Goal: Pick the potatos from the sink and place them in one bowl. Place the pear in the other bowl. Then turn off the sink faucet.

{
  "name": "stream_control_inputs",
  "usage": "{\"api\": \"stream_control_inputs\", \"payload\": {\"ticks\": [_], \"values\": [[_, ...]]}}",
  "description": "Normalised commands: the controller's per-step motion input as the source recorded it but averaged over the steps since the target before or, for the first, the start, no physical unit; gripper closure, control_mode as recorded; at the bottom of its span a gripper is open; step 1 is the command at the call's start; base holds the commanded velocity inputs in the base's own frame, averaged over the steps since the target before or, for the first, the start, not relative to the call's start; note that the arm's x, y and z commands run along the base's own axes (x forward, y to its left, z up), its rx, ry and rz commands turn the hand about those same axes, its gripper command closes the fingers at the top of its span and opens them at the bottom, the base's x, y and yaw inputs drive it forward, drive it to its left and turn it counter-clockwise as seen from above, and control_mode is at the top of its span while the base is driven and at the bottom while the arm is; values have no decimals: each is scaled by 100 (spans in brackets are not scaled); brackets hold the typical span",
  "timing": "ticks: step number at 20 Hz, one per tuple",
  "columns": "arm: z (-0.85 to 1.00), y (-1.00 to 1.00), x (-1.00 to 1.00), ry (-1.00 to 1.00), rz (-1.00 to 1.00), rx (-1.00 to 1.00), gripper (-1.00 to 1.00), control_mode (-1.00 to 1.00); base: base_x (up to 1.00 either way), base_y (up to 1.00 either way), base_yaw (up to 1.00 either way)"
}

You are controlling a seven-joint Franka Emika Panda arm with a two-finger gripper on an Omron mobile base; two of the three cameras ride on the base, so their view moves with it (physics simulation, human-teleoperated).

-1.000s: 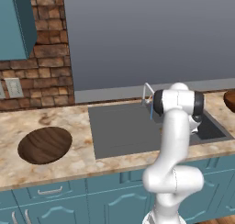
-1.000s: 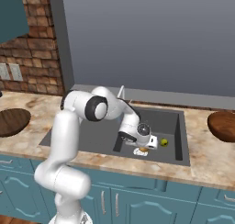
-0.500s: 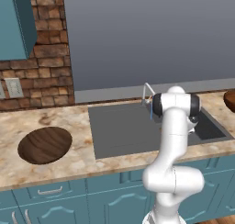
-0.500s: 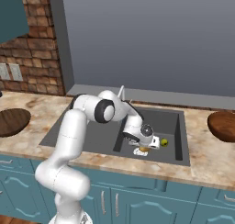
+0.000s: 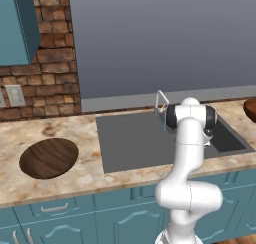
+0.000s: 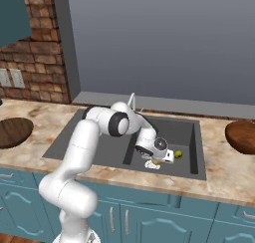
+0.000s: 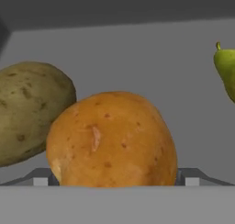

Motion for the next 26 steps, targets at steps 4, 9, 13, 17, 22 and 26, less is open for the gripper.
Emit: {"api": "stream_control_inputs", "payload": {"ticks": [4,9,13,17,22,26], "values": [[21,-2,-14,-3,0,0,100,-100,0,0,0],[55,-1,-24,-6,0,0,100,-100,0,0,0],[67,0,-14,0,0,0,100,-100,0,0,0],[75,-11,-9,0,0,0,100,-100,0,0,0],[72,-25,-26,0,0,0,100,-100,0,0,0],[71,-3,-48,-2,0,0,100,-100,0,0,0]]}}
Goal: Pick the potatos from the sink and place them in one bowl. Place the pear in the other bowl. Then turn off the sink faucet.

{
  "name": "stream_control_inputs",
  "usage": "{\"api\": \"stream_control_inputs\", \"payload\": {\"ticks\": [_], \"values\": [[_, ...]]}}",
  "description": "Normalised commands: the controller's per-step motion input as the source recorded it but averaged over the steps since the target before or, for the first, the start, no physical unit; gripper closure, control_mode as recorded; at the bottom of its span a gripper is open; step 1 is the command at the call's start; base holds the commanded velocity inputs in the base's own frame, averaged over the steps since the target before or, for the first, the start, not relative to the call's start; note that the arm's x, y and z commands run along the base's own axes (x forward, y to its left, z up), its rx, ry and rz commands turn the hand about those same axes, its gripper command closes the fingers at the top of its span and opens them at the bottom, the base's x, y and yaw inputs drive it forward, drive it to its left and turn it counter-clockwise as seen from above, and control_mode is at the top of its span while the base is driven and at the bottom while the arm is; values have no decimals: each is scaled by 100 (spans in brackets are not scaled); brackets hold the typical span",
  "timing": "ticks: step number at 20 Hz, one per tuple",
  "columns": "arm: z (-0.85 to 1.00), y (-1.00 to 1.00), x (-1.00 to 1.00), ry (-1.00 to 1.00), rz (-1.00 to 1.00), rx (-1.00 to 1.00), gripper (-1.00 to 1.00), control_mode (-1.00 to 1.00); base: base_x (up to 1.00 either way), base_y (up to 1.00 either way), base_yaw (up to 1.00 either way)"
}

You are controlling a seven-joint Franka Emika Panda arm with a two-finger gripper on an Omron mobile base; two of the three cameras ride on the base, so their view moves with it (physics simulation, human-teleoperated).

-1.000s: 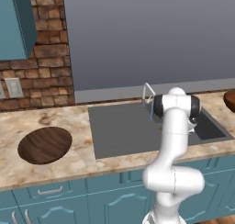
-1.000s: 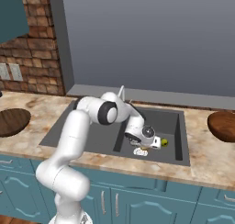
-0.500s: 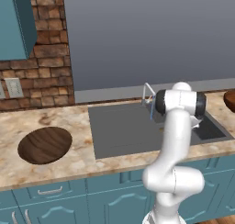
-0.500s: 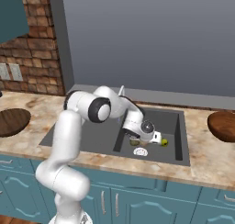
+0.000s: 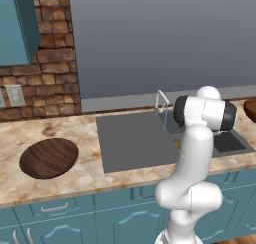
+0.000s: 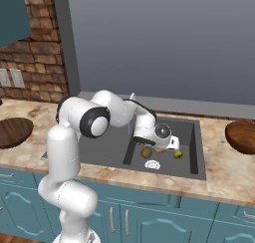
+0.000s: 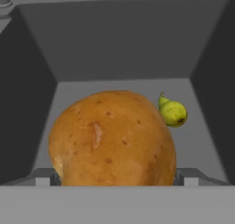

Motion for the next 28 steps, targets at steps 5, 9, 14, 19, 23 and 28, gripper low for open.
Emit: {"api": "stream_control_inputs", "payload": {"ticks": [5,9,14,19,23,28], "values": [[63,0,-57,-3,0,0,100,-100,0,0,0],[54,7,-42,0,0,0,100,-100,0,0,0],[56,30,-31,0,0,-2,100,-100,0,0,0],[64,33,-35,0,0,-6,100,-100,0,0,0],[66,44,-31,0,0,-6,100,-100,0,0,0],[58,50,-27,0,0,-3,100,-100,0,0,0]]}}
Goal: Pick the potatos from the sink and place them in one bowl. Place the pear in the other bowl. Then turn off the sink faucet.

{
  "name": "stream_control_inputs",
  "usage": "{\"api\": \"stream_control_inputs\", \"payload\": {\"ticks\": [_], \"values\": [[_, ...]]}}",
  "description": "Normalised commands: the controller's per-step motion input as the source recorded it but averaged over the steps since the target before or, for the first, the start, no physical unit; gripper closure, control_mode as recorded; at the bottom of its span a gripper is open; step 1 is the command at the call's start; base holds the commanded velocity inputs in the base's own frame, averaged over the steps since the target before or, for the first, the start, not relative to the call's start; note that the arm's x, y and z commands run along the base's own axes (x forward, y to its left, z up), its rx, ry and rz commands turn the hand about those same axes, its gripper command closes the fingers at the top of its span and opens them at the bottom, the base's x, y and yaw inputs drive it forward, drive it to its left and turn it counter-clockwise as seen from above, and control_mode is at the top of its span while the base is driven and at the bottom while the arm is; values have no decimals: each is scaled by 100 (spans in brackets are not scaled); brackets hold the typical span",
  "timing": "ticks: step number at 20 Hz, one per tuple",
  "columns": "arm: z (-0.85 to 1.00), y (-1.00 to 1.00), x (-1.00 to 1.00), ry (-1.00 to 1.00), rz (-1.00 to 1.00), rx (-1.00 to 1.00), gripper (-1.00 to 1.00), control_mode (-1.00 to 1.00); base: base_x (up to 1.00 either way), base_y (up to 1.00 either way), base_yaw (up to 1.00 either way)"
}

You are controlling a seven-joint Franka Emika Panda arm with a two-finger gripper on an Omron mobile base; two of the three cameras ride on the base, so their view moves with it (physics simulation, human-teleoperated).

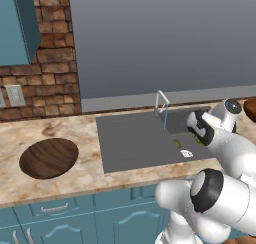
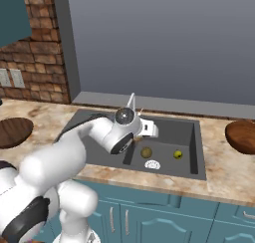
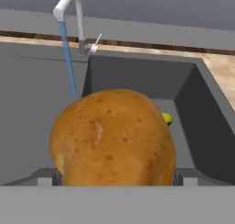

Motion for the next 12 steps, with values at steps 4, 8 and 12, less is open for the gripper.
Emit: {"api": "stream_control_inputs", "payload": {"ticks": [4,8,12], "values": [[51,43,-34,0,0,0,100,-100,0,0,0],[43,40,-36,2,0,0,100,-100,0,0,0],[35,44,-28,7,0,0,100,-100,0,0,0]]}}
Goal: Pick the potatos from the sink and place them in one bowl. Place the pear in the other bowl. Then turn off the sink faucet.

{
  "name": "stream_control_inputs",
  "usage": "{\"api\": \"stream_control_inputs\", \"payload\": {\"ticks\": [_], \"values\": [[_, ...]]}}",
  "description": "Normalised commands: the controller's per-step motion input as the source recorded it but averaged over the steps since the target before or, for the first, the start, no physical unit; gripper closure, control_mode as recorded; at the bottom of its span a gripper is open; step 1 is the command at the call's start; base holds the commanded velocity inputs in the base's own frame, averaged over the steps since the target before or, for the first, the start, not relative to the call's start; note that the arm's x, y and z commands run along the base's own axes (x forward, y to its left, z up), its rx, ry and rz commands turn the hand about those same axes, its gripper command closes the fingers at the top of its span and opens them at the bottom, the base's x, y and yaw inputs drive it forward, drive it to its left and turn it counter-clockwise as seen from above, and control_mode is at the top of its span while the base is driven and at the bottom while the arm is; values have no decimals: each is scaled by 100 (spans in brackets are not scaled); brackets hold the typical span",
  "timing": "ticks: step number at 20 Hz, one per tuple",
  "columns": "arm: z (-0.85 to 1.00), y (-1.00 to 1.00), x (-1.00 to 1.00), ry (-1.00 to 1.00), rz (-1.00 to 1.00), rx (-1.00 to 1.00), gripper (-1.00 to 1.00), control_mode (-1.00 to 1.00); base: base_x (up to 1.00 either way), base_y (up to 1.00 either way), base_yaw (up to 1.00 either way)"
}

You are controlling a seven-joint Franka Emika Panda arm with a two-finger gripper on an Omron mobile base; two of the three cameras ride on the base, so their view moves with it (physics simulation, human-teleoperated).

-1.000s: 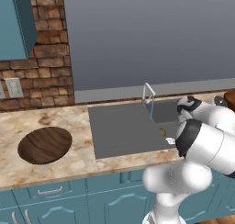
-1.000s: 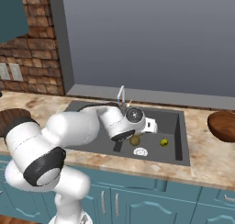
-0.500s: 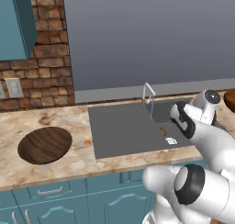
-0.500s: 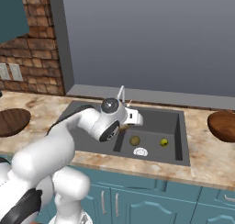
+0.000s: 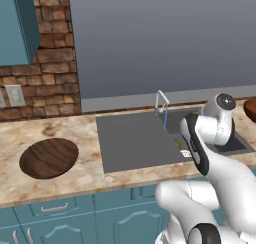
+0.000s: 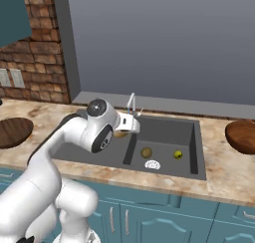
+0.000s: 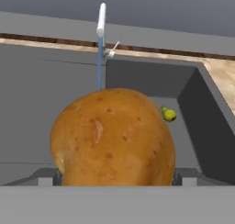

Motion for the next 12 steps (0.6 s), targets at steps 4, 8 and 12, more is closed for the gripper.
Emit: {"api": "stream_control_inputs", "payload": {"ticks": [4,8,12], "values": [[28,53,-18,8,1,0,100,-100,0,0,0],[20,61,-18,11,2,0,100,-100,0,0,0],[8,63,-12,13,3,0,100,-100,0,0,0]]}}
